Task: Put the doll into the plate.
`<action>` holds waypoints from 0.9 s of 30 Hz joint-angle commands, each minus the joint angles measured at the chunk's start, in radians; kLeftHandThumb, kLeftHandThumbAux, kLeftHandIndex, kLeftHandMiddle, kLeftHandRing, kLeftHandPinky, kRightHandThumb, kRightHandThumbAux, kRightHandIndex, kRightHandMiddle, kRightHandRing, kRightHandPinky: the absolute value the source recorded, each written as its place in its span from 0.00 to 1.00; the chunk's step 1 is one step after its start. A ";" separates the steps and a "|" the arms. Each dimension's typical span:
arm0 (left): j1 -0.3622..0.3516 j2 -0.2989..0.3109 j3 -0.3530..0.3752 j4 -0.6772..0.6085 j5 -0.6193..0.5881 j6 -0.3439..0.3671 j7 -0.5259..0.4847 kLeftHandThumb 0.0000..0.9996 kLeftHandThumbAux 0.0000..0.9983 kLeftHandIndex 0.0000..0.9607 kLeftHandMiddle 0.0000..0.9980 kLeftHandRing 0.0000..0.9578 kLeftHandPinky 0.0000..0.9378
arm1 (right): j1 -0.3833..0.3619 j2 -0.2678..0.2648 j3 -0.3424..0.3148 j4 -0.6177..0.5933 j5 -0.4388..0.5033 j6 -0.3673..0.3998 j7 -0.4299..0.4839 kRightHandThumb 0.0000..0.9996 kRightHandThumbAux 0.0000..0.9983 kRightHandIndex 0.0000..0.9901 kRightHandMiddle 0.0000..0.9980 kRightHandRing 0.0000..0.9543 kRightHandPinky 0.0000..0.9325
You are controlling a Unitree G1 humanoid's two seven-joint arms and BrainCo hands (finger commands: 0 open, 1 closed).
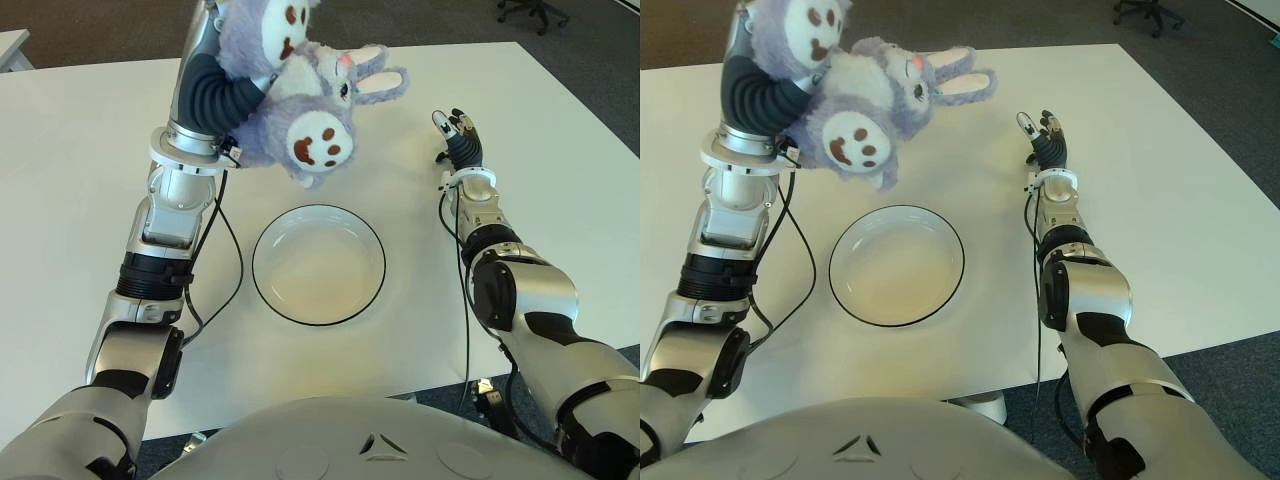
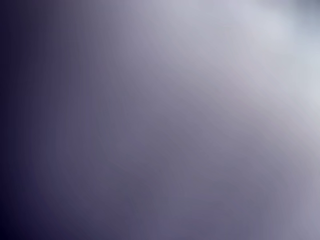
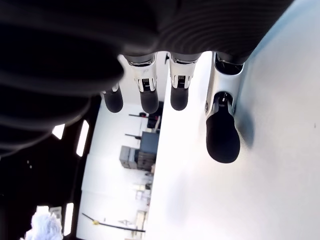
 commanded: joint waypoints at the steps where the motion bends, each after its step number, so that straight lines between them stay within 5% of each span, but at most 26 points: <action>1: 0.021 -0.009 -0.021 -0.031 -0.022 0.034 -0.055 0.75 0.69 0.46 0.88 0.90 0.90 | 0.063 0.025 0.006 0.055 -0.002 0.078 0.005 0.00 0.41 0.00 0.00 0.00 0.00; 12: 0.056 -0.035 -0.024 -0.083 -0.002 0.094 -0.083 0.74 0.69 0.46 0.91 0.92 0.92 | 0.064 0.025 0.003 0.055 0.001 0.079 0.007 0.00 0.41 0.00 0.00 0.00 0.00; 27: 0.082 -0.055 -0.052 -0.030 0.129 0.042 -0.032 0.74 0.69 0.46 0.88 0.91 0.91 | 0.068 0.023 0.002 0.055 0.001 0.075 0.007 0.00 0.42 0.00 0.00 0.00 0.00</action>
